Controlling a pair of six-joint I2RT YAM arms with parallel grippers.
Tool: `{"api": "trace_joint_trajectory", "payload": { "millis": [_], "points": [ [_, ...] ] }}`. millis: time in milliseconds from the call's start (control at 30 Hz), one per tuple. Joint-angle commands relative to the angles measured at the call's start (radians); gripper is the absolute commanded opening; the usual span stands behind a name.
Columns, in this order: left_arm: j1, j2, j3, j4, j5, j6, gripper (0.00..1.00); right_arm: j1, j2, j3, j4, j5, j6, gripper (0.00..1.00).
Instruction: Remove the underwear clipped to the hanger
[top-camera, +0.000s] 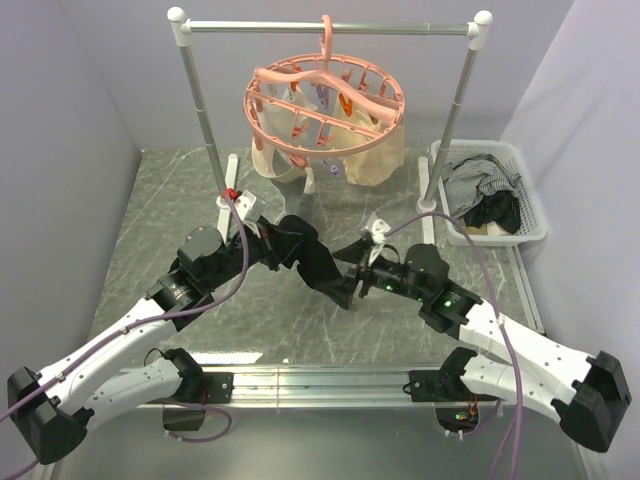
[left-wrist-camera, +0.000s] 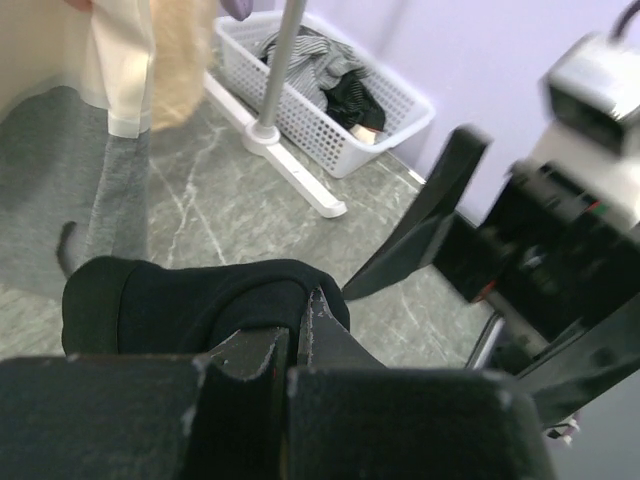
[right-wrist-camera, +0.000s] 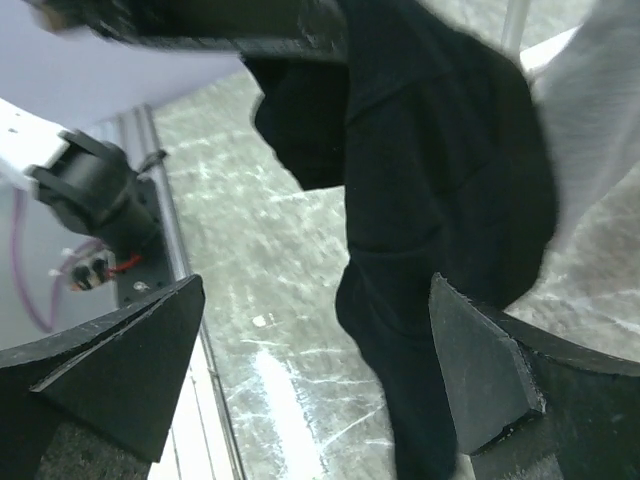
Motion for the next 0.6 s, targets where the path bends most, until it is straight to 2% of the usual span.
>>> {"api": "trace_joint_trajectory", "payload": {
  "millis": [0,333,467,500,533,567],
  "points": [
    [-0.004,-0.009,0.062,0.077,0.057,-0.043,0.01,0.061,0.060,0.060,0.017,0.166,-0.060,1.00],
    [-0.015,-0.013,0.089,0.073,0.168,-0.089,0.01,0.170,0.264,0.156,0.104,0.564,-0.119,1.00],
    [-0.018,-0.048,0.076,0.073,0.182,-0.110,0.02,0.172,0.307,0.185,0.098,0.587,-0.135,0.93],
    [-0.018,-0.053,0.071,0.076,0.185,-0.113,0.02,0.170,0.321,0.192,0.099,0.586,-0.129,0.89],
    [-0.020,-0.058,0.065,0.085,0.191,-0.118,0.02,0.170,0.329,0.201,0.099,0.576,-0.122,0.69],
    [-0.018,-0.058,0.051,0.091,0.194,-0.127,0.03,0.169,0.333,0.205,0.096,0.569,-0.116,0.39]
  ]
}}
